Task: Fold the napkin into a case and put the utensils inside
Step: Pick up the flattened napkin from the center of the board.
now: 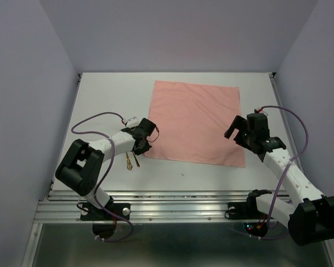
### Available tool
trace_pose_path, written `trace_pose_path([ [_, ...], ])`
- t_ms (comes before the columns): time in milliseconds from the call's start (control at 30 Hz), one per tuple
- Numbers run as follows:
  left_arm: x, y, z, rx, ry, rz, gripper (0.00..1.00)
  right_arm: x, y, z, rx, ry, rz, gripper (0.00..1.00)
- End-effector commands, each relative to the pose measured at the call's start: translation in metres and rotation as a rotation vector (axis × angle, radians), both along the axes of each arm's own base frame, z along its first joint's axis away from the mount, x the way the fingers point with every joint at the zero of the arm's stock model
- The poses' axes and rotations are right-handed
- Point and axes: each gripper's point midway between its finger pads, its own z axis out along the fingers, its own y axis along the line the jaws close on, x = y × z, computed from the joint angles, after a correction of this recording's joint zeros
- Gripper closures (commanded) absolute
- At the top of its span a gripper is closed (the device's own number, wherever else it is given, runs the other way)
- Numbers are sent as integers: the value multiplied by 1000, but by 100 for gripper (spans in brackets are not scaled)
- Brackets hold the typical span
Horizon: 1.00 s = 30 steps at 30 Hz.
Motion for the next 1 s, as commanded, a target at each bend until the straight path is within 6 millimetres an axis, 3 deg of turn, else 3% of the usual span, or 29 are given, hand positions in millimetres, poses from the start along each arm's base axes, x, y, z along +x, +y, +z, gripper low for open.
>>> trace_pose_path([
  [0,-16,14,-18,38,52,21,90,-7,-7,-5,-11,22,-41,0],
  [100,-13,15,-6,43,23,17,94,-13,-12,-10,-27,58,-60,0],
  [267,-8,17,18,46,-27,11,89,-16,-12,-6,-21,48,-62,0],
  [333,-9,21,24,55,-40,16,79,-16,-12,-4,-21,42,-64,0],
  [367,-11,23,25,58,-41,21,66,-16,-12,-4,-20,43,-65,0],
  [467,-13,22,25,44,-46,18,48,-15,-12,-5,-21,42,-64,0],
  [533,-15,18,25,22,-44,1,45,-15,-13,-5,-28,44,-63,0],
  [767,-26,8,17,20,-21,-75,42,-13,-11,-15,-20,69,-66,0],
  [967,-25,3,6,33,5,-128,53,-10,-8,-21,-14,82,-50,0],
])
